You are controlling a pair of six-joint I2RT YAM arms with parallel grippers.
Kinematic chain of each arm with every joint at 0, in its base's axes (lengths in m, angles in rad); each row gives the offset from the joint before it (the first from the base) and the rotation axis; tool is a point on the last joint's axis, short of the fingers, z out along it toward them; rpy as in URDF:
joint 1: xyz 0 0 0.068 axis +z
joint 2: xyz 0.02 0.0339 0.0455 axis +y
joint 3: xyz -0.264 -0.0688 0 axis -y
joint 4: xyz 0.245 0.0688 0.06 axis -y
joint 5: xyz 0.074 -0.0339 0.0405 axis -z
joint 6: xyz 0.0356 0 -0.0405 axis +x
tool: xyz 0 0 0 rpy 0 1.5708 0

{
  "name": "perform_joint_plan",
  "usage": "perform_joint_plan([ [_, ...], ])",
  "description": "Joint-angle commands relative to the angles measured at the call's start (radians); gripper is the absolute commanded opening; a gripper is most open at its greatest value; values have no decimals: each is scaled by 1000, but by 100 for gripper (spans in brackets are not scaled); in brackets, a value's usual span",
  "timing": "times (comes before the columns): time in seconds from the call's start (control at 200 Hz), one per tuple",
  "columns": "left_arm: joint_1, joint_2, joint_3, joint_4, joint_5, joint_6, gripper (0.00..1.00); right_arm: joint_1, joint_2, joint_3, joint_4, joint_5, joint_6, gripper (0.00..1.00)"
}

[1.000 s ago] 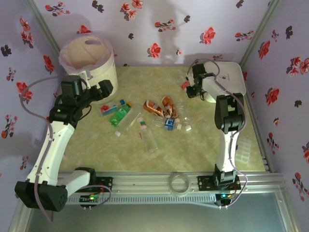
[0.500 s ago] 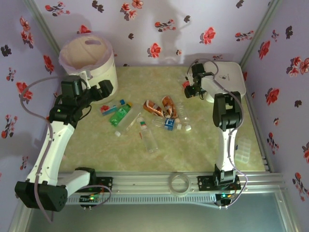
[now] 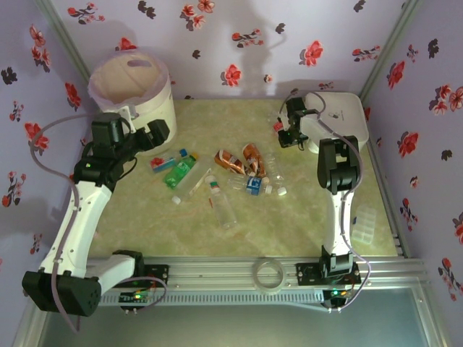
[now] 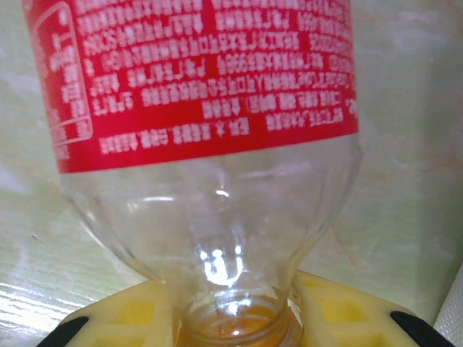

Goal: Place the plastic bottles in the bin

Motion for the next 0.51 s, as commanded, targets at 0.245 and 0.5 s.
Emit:
perform_joint_plan([
  [0.245, -47, 82, -64, 267, 116, -188, 99, 16, -411, -325, 130, -87, 117, 27],
  [0.5, -180, 213, -98, 536, 131, -338, 100, 152, -769, -649, 298, -189, 300, 28],
])
